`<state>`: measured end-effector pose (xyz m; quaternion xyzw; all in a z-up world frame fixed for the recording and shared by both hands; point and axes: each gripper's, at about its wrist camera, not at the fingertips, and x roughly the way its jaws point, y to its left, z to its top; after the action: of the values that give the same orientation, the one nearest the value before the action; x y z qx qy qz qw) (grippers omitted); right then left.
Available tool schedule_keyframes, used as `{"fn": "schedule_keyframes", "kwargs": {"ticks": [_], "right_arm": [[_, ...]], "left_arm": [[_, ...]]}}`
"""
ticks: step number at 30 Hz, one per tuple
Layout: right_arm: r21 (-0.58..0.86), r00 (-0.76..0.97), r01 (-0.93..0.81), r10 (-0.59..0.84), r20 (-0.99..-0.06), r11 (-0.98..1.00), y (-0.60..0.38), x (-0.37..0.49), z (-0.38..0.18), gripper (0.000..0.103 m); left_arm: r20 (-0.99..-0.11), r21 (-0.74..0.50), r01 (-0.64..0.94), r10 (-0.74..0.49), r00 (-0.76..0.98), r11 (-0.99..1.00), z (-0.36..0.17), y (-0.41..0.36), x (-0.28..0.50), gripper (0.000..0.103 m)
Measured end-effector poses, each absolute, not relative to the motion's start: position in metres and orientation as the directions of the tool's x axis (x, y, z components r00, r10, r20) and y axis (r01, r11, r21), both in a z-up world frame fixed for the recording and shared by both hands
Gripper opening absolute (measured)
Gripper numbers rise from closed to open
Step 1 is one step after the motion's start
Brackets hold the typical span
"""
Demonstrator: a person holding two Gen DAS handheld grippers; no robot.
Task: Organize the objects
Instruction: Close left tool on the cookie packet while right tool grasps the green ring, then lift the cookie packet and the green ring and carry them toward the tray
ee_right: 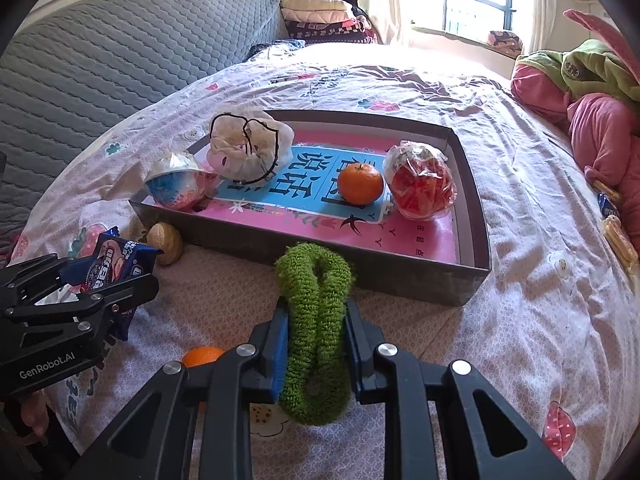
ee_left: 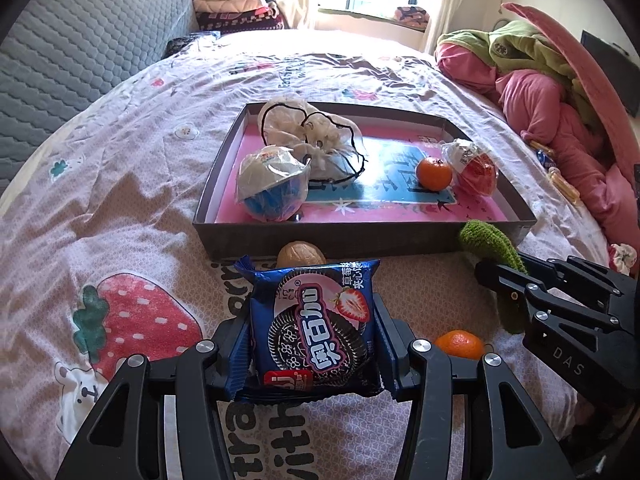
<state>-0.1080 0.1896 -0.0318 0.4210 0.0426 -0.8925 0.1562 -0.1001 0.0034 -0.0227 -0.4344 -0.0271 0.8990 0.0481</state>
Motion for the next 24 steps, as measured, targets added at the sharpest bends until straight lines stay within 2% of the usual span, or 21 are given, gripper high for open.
{"fn": "schedule_keyframes", "kwargs": {"ticks": [9, 24], "right_arm": [[0.067, -0.648, 0.295, -0.251, -0.719, -0.953, 0.190, -0.109, -0.013, 0.025], [0.096, -0.705, 0.259, -0.256, -0.661, -0.961, 0.198, -0.110, 0.004, 0.025]], "left_arm": [[-0.734, -0.066, -0.058, 0.088, -0.673, -0.996, -0.005, 0.017, -0.107, 0.053], [-0.701, -0.087, -0.097, 0.130, -0.701, -0.992, 0.008, 0.032, -0.107, 0.053]]}}
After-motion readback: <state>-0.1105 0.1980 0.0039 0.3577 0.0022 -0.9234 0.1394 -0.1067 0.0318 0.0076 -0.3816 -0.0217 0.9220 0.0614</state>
